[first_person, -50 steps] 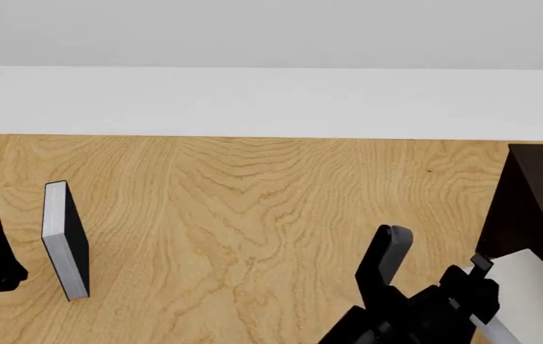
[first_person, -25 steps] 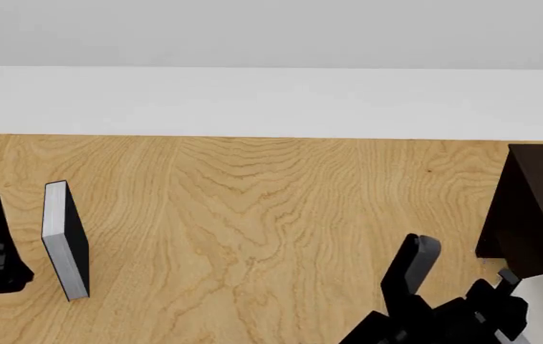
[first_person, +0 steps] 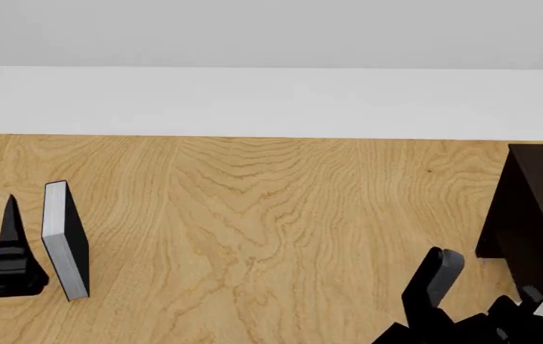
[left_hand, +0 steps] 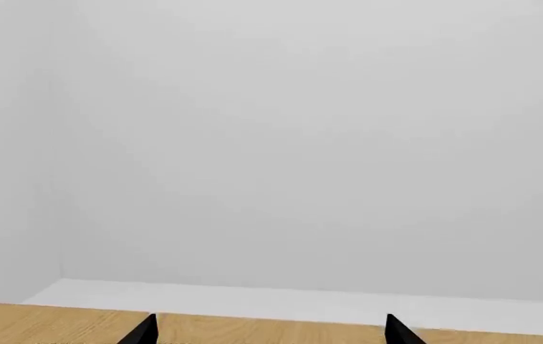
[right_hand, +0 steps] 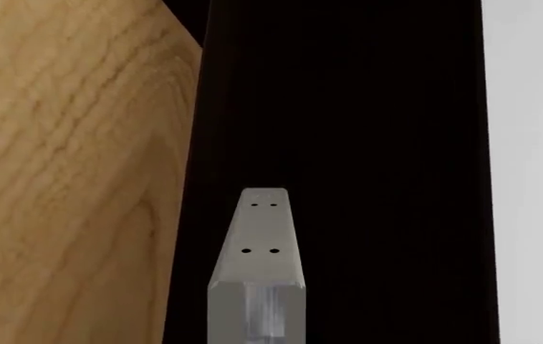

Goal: Pick up the book on the right and place it on the cabinet shelf.

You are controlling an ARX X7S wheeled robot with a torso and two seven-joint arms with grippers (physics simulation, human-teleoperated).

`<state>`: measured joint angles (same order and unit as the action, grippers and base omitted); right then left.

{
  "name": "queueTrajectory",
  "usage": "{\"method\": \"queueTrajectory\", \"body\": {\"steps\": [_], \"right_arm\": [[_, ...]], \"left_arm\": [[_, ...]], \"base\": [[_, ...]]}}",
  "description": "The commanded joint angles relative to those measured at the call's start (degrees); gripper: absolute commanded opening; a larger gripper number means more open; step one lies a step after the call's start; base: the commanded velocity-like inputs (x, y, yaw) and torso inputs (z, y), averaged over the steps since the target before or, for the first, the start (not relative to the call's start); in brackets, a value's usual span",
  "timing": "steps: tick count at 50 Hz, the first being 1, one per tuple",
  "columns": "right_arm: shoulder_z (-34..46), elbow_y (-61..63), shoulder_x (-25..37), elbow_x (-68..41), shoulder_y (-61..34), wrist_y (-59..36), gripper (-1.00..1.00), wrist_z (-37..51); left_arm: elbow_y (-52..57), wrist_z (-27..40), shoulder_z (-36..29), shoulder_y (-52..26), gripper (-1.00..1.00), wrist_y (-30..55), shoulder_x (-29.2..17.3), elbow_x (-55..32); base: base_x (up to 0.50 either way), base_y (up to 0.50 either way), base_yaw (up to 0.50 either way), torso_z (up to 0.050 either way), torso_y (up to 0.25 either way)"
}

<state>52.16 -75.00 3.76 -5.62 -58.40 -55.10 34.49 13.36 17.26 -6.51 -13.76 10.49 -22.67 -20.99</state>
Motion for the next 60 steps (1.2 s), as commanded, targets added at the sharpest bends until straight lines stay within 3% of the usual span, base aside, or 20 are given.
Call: {"method": "queueTrajectory", "body": {"steps": [1,19,20,60], "right_arm": [[5.4,0.0,1.0,5.6,0.2,-2.3,-1.0,-0.1],[6.7,0.0,1.4,5.9,0.7,-1.6,-1.0,-2.6],[7.0,0.0,1.3,5.9,0.8,-1.3,1.0,-2.9],[8.4,0.0,-1.1,5.5,-0.1,7.2,1.0,-4.1]], "left_arm": [[-1.0,0.0,-1.1,-0.2,1.0,-0.4,0.1,1.2],[-1.3,0.1,-1.9,-0.1,1.0,-0.6,0.1,1.6],[-1.3,0.1,-1.9,-0.2,1.0,-0.6,0.0,1.6],[-0.9,0.5,-1.8,-0.2,1.0,-0.6,-0.3,0.9]], "base": [[0.0,0.0,0.0,0.0,0.0],[0.0,0.0,0.0,0.001,0.001],[0.0,0.0,0.0,0.0,0.0],[0.0,0.0,0.0,0.0,0.001]]}}
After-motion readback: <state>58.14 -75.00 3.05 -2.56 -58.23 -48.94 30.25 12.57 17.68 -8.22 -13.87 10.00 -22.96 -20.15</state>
